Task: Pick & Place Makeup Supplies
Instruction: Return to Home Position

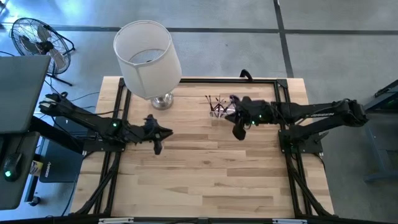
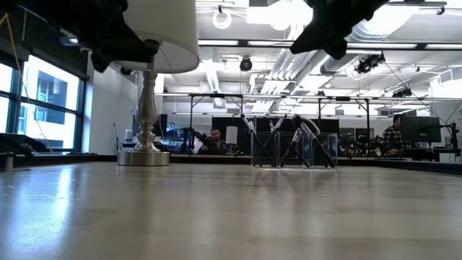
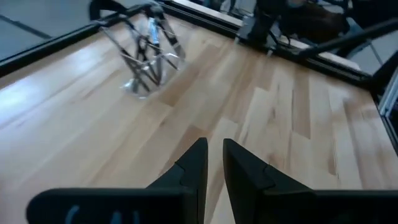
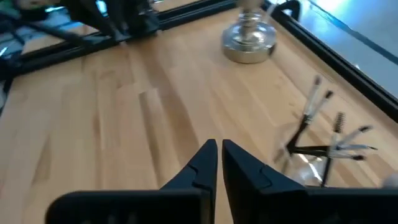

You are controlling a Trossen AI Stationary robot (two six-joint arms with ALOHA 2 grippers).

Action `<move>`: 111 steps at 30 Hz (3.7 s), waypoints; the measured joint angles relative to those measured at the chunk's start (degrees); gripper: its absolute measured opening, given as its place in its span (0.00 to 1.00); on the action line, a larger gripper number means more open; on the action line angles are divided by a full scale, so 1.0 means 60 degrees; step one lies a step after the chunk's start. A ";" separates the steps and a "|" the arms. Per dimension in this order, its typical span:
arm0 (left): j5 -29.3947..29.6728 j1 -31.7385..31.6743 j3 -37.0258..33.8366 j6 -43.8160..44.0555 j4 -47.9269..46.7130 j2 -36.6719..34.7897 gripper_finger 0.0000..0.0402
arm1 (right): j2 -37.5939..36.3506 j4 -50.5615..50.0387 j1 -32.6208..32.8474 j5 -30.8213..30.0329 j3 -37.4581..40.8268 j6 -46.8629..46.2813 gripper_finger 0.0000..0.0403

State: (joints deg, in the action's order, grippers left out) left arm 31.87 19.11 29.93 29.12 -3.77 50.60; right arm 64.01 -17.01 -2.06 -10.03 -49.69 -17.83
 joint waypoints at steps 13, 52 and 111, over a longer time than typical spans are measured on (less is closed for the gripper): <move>-0.1046 0.0004 0.1300 -0.0137 0.1193 0.2954 0.12 | 0.0000 0.0071 0.2106 -0.0527 0.0000 0.0475 0.01; -0.2766 -0.2375 -0.3639 -0.3130 0.2765 -0.3341 0.00 | 0.0000 0.0312 0.2283 -0.2958 -0.0004 -0.0561 0.00; -0.3131 -0.3180 -0.4481 -0.4153 0.0021 -0.8372 0.00 | 0.0007 -0.0276 0.2283 -0.3085 -0.0015 -0.3014 0.00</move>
State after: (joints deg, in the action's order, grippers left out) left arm 13.08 0.03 3.05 4.20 -3.64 0.36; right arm 64.05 -18.66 11.64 -28.53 -49.78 -35.92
